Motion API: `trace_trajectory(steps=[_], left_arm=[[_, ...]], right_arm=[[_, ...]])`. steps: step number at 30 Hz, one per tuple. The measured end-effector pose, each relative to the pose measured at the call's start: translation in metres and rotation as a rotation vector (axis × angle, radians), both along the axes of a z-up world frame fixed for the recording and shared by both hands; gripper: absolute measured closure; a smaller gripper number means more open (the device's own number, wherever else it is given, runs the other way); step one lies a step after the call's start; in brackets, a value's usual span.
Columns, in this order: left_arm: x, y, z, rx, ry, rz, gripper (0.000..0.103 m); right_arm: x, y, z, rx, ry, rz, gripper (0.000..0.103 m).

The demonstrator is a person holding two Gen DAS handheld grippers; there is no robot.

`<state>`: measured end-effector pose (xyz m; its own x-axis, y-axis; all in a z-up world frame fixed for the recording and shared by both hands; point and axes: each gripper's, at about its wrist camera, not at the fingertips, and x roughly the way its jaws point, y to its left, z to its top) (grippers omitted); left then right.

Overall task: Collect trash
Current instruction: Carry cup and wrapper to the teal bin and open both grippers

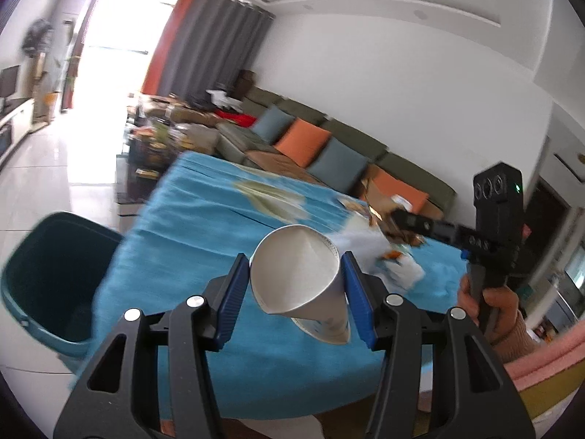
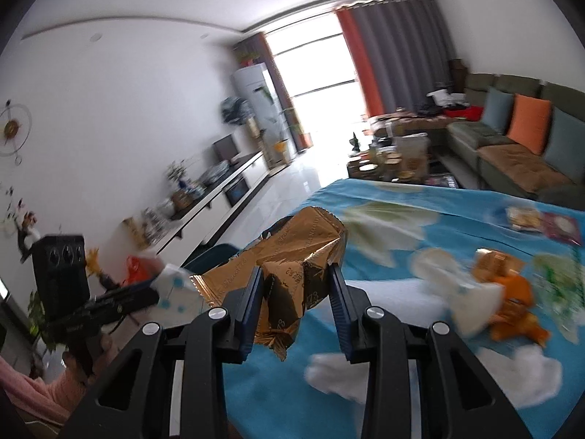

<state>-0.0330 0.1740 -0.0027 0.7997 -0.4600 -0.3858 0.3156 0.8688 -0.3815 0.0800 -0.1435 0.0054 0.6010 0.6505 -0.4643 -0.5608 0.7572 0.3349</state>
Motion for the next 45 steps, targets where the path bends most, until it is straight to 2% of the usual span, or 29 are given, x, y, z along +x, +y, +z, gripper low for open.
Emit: trace_trajectory(steps=[9, 16, 21, 28, 36, 45], left_arm=[[0.002, 0.075, 0.006, 0.043, 0.002, 0.225, 0.052], [0.010, 0.122, 0.003, 0.089, 0.036, 0.339, 0.052], [0.018, 0.147, -0.003, 0.103, 0.068, 0.391, 0.052], [0.032, 0.160, -0.018, 0.147, 0.118, 0.446, 0.052], [0.052, 0.178, -0.040, 0.140, 0.187, 0.504, 0.052], [0.060, 0.196, -0.072, 0.101, 0.273, 0.533, 0.052]], right_arm=[[0.026, 0.093, 0.002, -0.070, 0.004, 0.184, 0.069], [0.033, 0.157, -0.001, -0.118, 0.019, 0.271, 0.069], [0.039, 0.195, -0.007, -0.171, 0.012, 0.316, 0.069], [0.051, 0.244, -0.018, -0.222, 0.034, 0.367, 0.069], [0.064, 0.291, -0.038, -0.284, 0.075, 0.409, 0.068], [0.071, 0.319, -0.056, -0.339, 0.129, 0.417, 0.065]])
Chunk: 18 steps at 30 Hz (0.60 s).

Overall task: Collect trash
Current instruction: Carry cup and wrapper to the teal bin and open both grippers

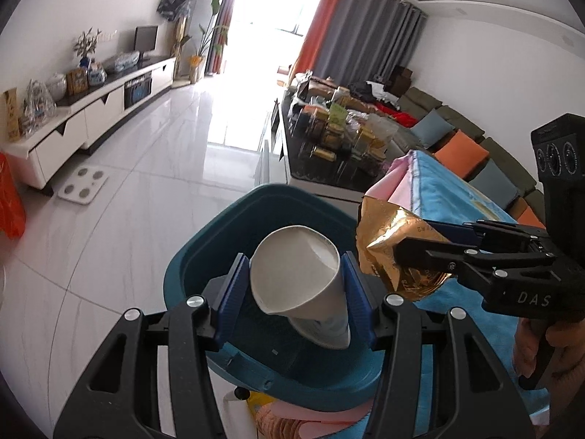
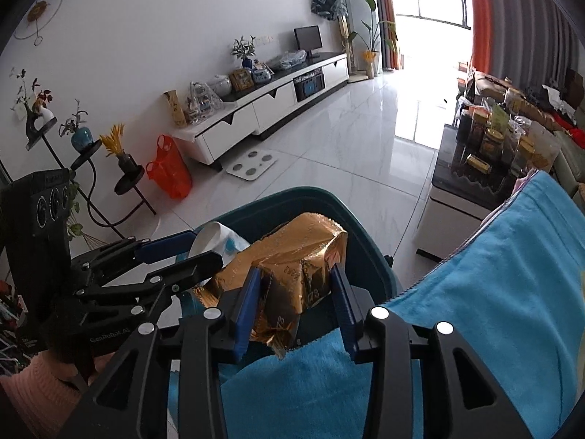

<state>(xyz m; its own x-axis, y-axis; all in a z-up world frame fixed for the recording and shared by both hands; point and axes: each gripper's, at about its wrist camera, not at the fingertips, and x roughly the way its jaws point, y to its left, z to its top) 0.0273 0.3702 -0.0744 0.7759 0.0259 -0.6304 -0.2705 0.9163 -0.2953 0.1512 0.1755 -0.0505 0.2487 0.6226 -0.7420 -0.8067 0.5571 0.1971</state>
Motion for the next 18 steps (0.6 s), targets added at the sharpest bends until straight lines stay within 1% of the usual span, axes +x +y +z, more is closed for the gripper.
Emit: trace_trajectory(steps=[2, 3, 6, 10, 12, 14, 18], left_arm=[[0.001, 0.003, -0.005, -0.007, 0.016, 0.014, 0.051], [0.002, 0.005, -0.009, -0.010, 0.025, 0.022, 0.050], [0.005, 0.005, -0.017, -0.024, 0.039, 0.032, 0.048], [0.001, 0.003, -0.017, -0.014, 0.032, 0.047, 0.046], [-0.003, 0.000, -0.011, 0.000, 0.010, 0.057, 0.041], [-0.008, -0.007, -0.002, 0.015, -0.012, 0.052, 0.039], [-0.019, -0.037, 0.024, 0.065, -0.077, -0.005, 0.034]], right_arm=[[0.001, 0.001, -0.003, -0.006, 0.010, -0.005, 0.064], [0.001, 0.001, -0.004, -0.006, 0.012, -0.009, 0.061], [0.001, -0.002, -0.005, 0.002, 0.021, -0.022, 0.058], [0.004, -0.012, -0.002, 0.024, 0.029, -0.037, 0.057], [0.003, -0.021, 0.001, 0.041, 0.030, -0.046, 0.056], [0.002, -0.032, 0.006, 0.063, 0.031, -0.049, 0.055], [-0.008, -0.059, 0.022, 0.112, 0.001, -0.056, 0.051]])
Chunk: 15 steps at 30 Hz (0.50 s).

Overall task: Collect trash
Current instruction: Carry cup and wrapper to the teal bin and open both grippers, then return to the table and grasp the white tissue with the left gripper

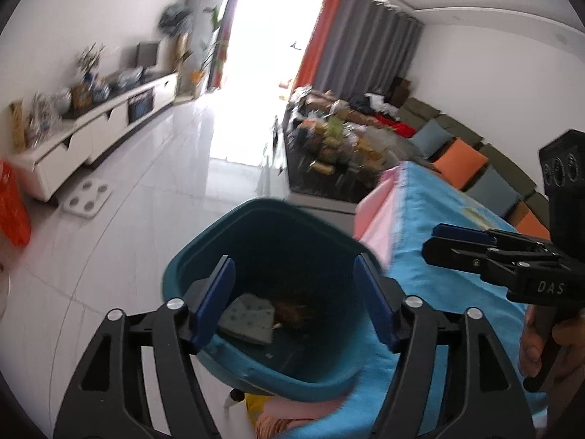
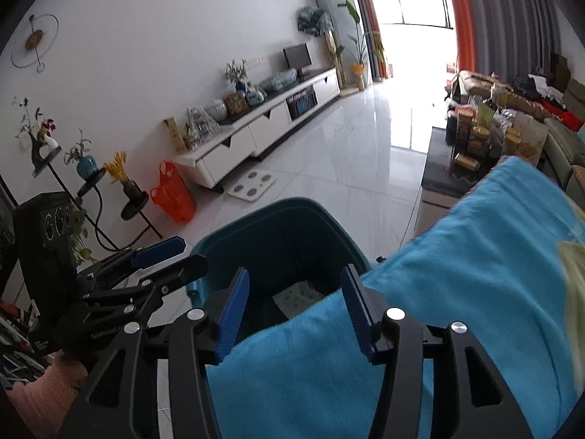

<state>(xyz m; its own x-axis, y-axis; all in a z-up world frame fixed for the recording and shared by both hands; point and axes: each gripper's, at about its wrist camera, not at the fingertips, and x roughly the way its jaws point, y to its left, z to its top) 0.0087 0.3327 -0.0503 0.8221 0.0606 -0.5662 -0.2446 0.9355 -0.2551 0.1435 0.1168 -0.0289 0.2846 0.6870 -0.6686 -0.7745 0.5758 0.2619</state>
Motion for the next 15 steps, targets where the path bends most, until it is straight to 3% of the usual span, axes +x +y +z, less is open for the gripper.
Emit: trace_trajectory(steps=[6, 15], left_arm=[[-0.007, -0.062, 0.026, 0.015, -0.078, -0.185, 0.027], [-0.002, -0.165, 0.026, -0.003, -0.091, -0.465, 0.024]], right_arm=[[-0.017, -0.060, 0.029, 0.070, -0.074, -0.050, 0.049], [-0.038, -0.168, 0.049, 0.137, -0.134, -0.219, 0.049]])
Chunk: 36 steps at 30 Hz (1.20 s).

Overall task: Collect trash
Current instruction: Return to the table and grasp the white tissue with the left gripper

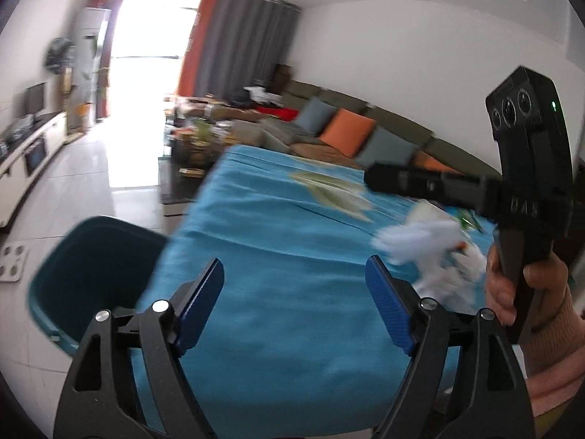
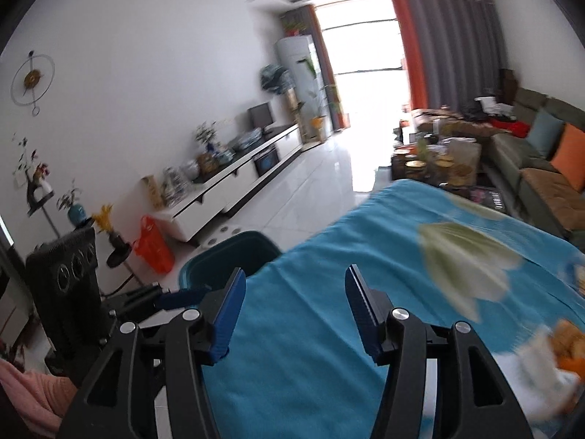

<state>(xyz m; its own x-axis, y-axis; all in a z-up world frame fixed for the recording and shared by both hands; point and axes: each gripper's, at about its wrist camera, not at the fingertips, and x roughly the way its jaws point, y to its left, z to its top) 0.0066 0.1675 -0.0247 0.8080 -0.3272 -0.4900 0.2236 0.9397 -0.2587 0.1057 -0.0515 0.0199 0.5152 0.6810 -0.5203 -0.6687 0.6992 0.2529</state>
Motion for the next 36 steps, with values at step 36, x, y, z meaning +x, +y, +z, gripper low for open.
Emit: trace_trajectory(steps=[36], left_arm=[[0.049, -0.161, -0.048, 0.107, 0.210, -0.341, 0.058]], right_arm=[[-0.014, -0.129, -0.066, -0.032, 0.113, -0.262, 0.082]])
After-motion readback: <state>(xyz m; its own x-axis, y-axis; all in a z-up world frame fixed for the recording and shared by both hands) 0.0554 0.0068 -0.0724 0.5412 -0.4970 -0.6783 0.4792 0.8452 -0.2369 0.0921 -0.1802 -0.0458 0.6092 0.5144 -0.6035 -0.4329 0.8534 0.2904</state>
